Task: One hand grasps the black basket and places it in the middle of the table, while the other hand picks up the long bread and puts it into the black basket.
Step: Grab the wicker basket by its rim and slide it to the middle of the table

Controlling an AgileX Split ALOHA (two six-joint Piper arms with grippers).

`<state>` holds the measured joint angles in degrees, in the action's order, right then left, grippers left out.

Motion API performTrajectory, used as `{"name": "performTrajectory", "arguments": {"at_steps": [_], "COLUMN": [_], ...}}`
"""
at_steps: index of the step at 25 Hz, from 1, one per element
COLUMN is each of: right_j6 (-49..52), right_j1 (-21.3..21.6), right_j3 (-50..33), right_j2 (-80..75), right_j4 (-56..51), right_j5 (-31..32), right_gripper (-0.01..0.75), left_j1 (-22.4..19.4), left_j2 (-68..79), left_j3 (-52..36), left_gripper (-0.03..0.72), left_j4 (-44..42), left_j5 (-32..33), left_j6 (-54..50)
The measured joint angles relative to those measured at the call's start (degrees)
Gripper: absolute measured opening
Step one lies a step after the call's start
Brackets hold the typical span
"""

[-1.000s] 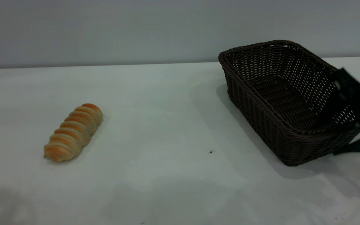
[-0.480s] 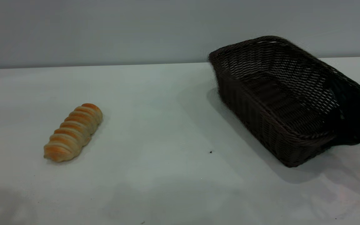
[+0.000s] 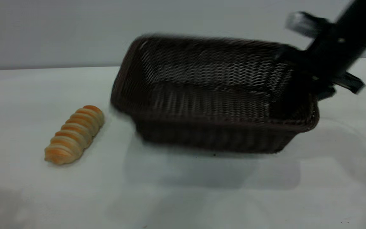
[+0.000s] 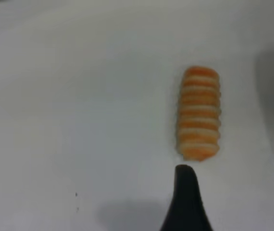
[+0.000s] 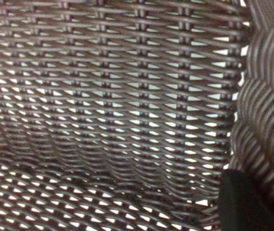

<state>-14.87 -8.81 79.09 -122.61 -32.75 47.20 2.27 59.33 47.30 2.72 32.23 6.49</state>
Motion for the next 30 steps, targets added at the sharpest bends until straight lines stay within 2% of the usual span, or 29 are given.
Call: {"name": "performTrajectory", "arguments": {"at_steps": [4,8,14,18,20,26,30], "right_j6": [0.69,2.36,6.66,7.35,6.66,5.46,5.22], "right_j1": [-3.91,-4.42,-4.36,-4.36,-4.36,-4.31,-4.31], "right_j3": [10.24,16.46,18.23,18.39,18.39,18.39,18.39], "right_j2": [-6.74,-12.98,-14.34,-14.34,-14.05,-9.07,-2.25], "right_j4": [5.57,6.59,10.18,13.04,15.66,23.31,24.32], "right_j5": [3.92,4.03,4.75,5.44,6.13,7.70,11.66], "right_gripper": [0.092,0.092,0.092,0.110,0.155,0.441,0.565], "left_j1": [0.00,0.00,0.00,0.00,0.28,2.69,2.94], "left_j2": [0.63,3.83,11.46,18.04,21.92,33.27,39.90], "left_j3": [0.00,0.00,0.00,0.02,0.06,0.37,0.56], "left_gripper": [0.592,0.592,0.592,0.592,0.592,0.592,0.592], "left_j4": [1.40,4.53,5.63,6.64,7.58,8.43,8.49], "left_j5": [-1.70,-2.71,-3.30,-6.44,-8.54,-14.52,-18.68], "left_j6": [0.00,0.08,1.05,1.17,1.37,4.24,4.37]}}
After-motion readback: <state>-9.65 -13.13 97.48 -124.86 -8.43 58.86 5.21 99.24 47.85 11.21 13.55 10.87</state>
